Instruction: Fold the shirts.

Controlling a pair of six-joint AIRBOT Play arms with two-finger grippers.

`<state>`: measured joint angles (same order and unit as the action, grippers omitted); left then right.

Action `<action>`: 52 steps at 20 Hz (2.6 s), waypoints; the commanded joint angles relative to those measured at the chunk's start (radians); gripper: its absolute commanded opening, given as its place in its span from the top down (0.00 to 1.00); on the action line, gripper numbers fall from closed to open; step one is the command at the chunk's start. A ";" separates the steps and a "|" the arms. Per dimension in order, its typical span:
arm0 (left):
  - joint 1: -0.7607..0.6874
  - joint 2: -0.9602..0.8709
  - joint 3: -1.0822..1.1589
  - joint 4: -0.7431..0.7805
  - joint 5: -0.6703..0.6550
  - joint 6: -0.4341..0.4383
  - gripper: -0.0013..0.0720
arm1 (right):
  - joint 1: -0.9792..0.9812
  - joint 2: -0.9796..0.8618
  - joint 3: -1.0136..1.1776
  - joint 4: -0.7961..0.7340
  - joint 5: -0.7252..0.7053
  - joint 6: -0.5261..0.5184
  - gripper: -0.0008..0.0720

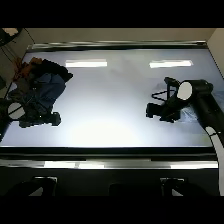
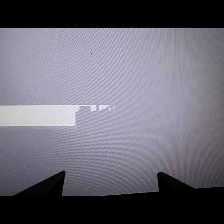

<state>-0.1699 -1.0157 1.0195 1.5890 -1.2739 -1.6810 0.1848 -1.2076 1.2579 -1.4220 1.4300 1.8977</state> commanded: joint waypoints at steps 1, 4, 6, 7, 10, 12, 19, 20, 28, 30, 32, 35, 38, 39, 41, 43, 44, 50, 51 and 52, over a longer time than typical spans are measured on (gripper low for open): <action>0.000 0.001 0.000 0.000 0.000 0.000 0.01 | 0.000 0.000 0.000 0.000 0.000 0.000 0.09; 0.000 0.001 0.000 0.000 0.000 0.000 0.01 | 0.000 0.000 0.000 0.000 0.000 0.000 0.09; 0.000 0.001 0.000 0.000 0.000 0.000 0.01 | 0.000 0.000 0.000 0.000 0.000 0.000 0.09; 0.000 0.001 0.000 0.000 0.000 0.000 0.01 | 0.000 0.000 0.000 0.000 0.000 0.000 0.09; 0.000 0.001 0.000 0.000 0.000 0.000 0.01 | 0.000 0.000 0.000 0.000 0.000 0.000 0.09; 0.000 0.001 0.000 0.000 0.000 0.000 0.01 | 0.000 0.000 0.000 0.000 0.000 0.000 0.09; 0.001 -0.002 0.000 -0.015 0.094 -0.044 0.01 | 0.000 0.000 0.000 0.005 -0.251 0.003 0.09; 0.000 -0.002 0.000 -0.026 0.148 -0.092 0.01 | 0.000 0.000 0.000 0.011 -0.245 0.003 0.09; 0.450 -0.169 0.209 -0.007 0.067 -0.160 0.00 | 0.000 0.000 0.000 -0.001 -0.178 -0.092 0.09; 0.640 -0.242 0.199 -0.107 -0.005 -0.159 0.00 | 0.000 0.000 0.000 0.000 -0.173 -0.092 0.09; 0.734 -0.286 0.142 -0.166 0.006 -0.131 0.00 | 0.000 0.000 0.000 0.000 -0.173 -0.092 0.09; 0.743 -0.300 0.022 -0.178 0.203 -0.114 0.00 | 0.000 -0.001 0.000 0.000 -0.172 -0.091 0.09; 0.742 -0.324 -0.032 -0.279 0.403 -0.089 0.00 | 0.000 0.000 0.000 0.001 -0.172 -0.091 0.09; 0.742 -0.346 -0.031 -0.328 0.429 -0.045 0.00 | 0.000 0.000 0.000 0.010 -0.171 -0.091 0.09; 0.742 -0.395 -0.031 -0.453 0.449 0.079 0.00 | 0.000 0.000 0.000 0.042 -0.168 -0.091 0.09; 0.737 -0.431 -0.031 -0.494 0.453 0.142 0.00 | 0.000 0.000 0.000 0.082 -0.167 -0.090 0.09; 0.736 -0.447 -0.031 -0.494 0.452 0.149 0.00 | 0.000 0.000 0.000 0.106 -0.163 -0.090 0.09; 0.738 -0.412 0.025 -0.510 0.389 0.141 0.95 | 0.000 0.000 0.000 0.172 -0.099 -0.108 0.09; 0.736 -0.361 0.063 -0.509 0.390 0.141 0.95 | 0.000 0.002 0.000 0.169 -0.085 -0.136 0.09; 0.734 -0.297 0.102 -0.510 0.401 0.148 0.95 | 0.000 0.006 0.002 0.161 -0.071 -0.158 0.09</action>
<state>0.5667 -1.4010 1.0538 1.0962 -0.8692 -1.5494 0.1848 -1.2057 1.2579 -1.2705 1.3182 1.7859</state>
